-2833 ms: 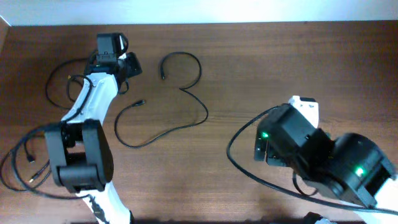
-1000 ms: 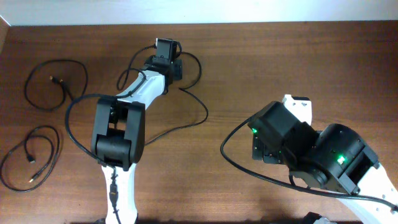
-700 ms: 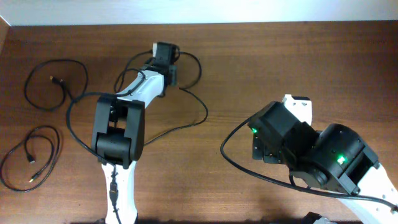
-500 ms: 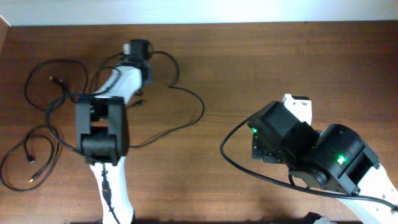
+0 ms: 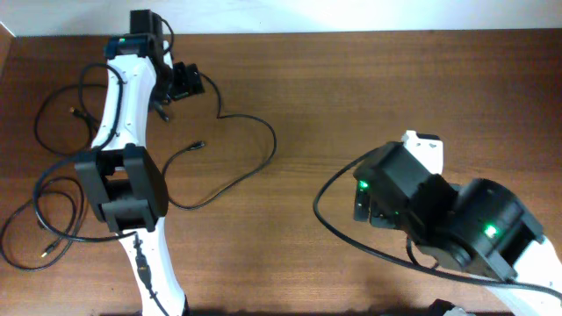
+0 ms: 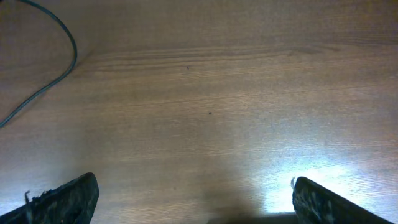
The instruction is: Untangle cables
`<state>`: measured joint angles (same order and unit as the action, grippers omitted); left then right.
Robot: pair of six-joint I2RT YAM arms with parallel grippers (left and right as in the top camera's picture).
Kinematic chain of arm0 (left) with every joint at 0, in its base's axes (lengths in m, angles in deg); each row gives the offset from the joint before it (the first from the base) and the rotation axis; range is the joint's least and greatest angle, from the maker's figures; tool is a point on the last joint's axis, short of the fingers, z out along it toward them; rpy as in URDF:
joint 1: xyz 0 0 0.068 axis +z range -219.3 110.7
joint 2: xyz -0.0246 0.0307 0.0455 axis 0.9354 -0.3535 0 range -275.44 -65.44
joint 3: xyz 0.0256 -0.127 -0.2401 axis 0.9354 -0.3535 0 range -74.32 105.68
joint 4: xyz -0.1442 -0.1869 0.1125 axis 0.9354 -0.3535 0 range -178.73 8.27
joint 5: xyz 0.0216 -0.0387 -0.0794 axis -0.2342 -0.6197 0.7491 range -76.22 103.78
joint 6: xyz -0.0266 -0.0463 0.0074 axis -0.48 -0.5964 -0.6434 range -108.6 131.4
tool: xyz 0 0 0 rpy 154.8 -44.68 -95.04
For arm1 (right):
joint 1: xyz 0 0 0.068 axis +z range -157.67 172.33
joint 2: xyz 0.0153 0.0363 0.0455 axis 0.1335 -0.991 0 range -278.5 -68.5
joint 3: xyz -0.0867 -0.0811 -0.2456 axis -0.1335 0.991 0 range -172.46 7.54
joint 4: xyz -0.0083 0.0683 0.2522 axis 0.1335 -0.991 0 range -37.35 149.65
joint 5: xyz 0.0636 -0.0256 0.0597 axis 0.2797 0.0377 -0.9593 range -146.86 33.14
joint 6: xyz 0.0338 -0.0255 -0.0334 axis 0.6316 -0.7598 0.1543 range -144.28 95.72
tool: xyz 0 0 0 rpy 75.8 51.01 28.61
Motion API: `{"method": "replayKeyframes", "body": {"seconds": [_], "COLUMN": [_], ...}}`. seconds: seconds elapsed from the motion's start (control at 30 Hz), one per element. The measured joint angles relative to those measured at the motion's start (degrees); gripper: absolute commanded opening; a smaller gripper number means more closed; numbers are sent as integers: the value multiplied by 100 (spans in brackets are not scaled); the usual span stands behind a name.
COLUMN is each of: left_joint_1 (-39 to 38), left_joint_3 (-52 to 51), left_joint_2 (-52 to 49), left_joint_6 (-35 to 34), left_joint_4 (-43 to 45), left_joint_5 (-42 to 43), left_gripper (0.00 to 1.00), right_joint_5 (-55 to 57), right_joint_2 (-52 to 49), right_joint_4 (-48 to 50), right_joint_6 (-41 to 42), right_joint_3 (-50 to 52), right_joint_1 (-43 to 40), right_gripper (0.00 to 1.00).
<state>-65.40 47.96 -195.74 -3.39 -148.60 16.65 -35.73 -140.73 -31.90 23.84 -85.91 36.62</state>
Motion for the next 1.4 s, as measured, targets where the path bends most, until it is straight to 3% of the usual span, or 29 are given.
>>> {"method": "replayKeyframes", "body": {"seconds": [0.13, 0.3, 0.43, 0.53, 0.67, 0.8, 0.83, 0.87, 0.93, 1.0, 1.23, 1.4], "left_joint_1": [-138, -433, -1615, -2087, -2194, -2194, -2194, -2194, -2194, -2194, -2194, -2194], "left_joint_3": [2, -42, -428, -1394, -3775, -5195, -5427, -5733, -5947, -6201, -6891, -7211], "left_joint_2": [439, 1864, 3545, 4398, 5101, 5246, 5257, 5257, 5263, 5263, 5250, 4953], "left_joint_6": [-151, -151, -407, -870, -1908, -3158, -3418, -3724, -4124, -5012, -8188, -9350], "left_joint_4": [-726, -844, -671, -476, 122, 216, 269, 289, 282, 170, 420, 1440], "left_joint_5": [118, -63, -654, -1180, -1541, -1449, -1351, -1189, -1095, -1040, -1040, -1084], "left_gripper": [99, 96, 98, 99, 99, 100, 88, 84, 86, 100, 99, 99], "right_joint_5": [33, 175, 260, 328, 380, 435, 437, 439, 450, 450, 450, 450], "right_joint_2": [431, 931, 1156, 1180, 1176, 1176, 1176, 1165, 1154, 1145, 1014, 1014], "right_joint_4": [-168, -275, -291, -426, -544, -522, -522, -514, -474, -457, -227, -221], "right_joint_6": [15, 11, 13, 15, -22, -50, -50, -57, -55, -55, -55, -57], "right_joint_3": [-2, -2, -2, -2, 33, 358, 490, 678, 874, 1165, 1318, 1318], "right_joint_1": [0, 0, 0, 0, 0, 0, 0, 0, 0, 0, 0, 0], "right_gripper": [99, 99, 99, 98, 99, 99, 98, 99, 99, 98, 99, 98]}}
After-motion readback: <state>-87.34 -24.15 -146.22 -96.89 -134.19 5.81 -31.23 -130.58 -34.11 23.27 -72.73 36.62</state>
